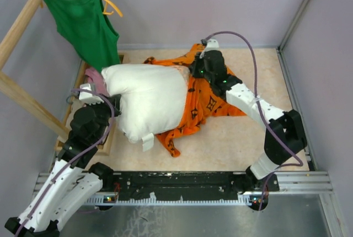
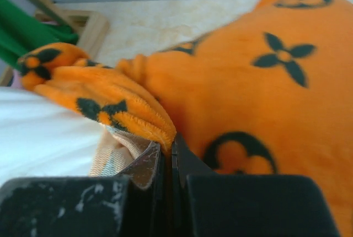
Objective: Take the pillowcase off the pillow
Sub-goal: Remove the pillow from the pillowcase.
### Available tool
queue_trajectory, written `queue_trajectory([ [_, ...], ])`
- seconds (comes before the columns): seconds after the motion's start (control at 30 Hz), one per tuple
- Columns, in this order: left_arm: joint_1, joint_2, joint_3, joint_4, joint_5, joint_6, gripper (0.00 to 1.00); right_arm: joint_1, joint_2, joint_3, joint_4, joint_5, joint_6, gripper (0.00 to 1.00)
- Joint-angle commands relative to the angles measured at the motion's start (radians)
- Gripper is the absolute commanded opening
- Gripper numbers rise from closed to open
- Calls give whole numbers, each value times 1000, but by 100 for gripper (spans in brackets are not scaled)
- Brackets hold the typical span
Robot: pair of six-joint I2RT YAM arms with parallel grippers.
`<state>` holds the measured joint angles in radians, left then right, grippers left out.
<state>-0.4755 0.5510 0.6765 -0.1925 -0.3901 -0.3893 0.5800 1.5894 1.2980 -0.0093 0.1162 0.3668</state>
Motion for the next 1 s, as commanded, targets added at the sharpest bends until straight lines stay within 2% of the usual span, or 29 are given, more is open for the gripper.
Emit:
queue_trajectory([
  [0.0, 10, -58, 49, 102, -29, 70, 0, -105, -120, -91, 63, 19, 95, 0],
  [0.07, 11, -64, 40, 124, -5, 82, 0, -81, -132, -84, 79, -1, 62, 0],
  [0.1, 10, -64, 37, 138, 20, 88, 0, -61, -130, -65, 69, -6, 38, 9],
  [0.13, 10, -62, 33, 156, 52, 97, 0, -24, -123, -34, 48, -2, 2, 27],
  [0.2, 10, -52, 28, 188, 159, 126, 0, 42, -104, 50, 0, 28, -77, 75],
  [0.23, 11, -46, 27, 201, 206, 139, 0, 68, -92, 108, -18, 40, -108, 92],
  [0.27, 11, -39, 29, 210, 246, 142, 0, 86, -81, 144, -28, 27, -131, 98],
  [0.4, 9, -13, 37, 225, 370, 167, 0, 100, 6, 301, -50, -91, -163, 99],
  [0.67, 10, -14, 52, 192, 376, 175, 0, 150, 424, 874, -507, -111, -253, 99],
  [0.83, 10, -28, 51, 185, 358, 181, 0, 170, 549, 974, -623, -92, -266, 99],
  [0.97, 9, -27, 49, 189, 357, 181, 0, 168, 546, 915, -651, -82, -281, 97],
])
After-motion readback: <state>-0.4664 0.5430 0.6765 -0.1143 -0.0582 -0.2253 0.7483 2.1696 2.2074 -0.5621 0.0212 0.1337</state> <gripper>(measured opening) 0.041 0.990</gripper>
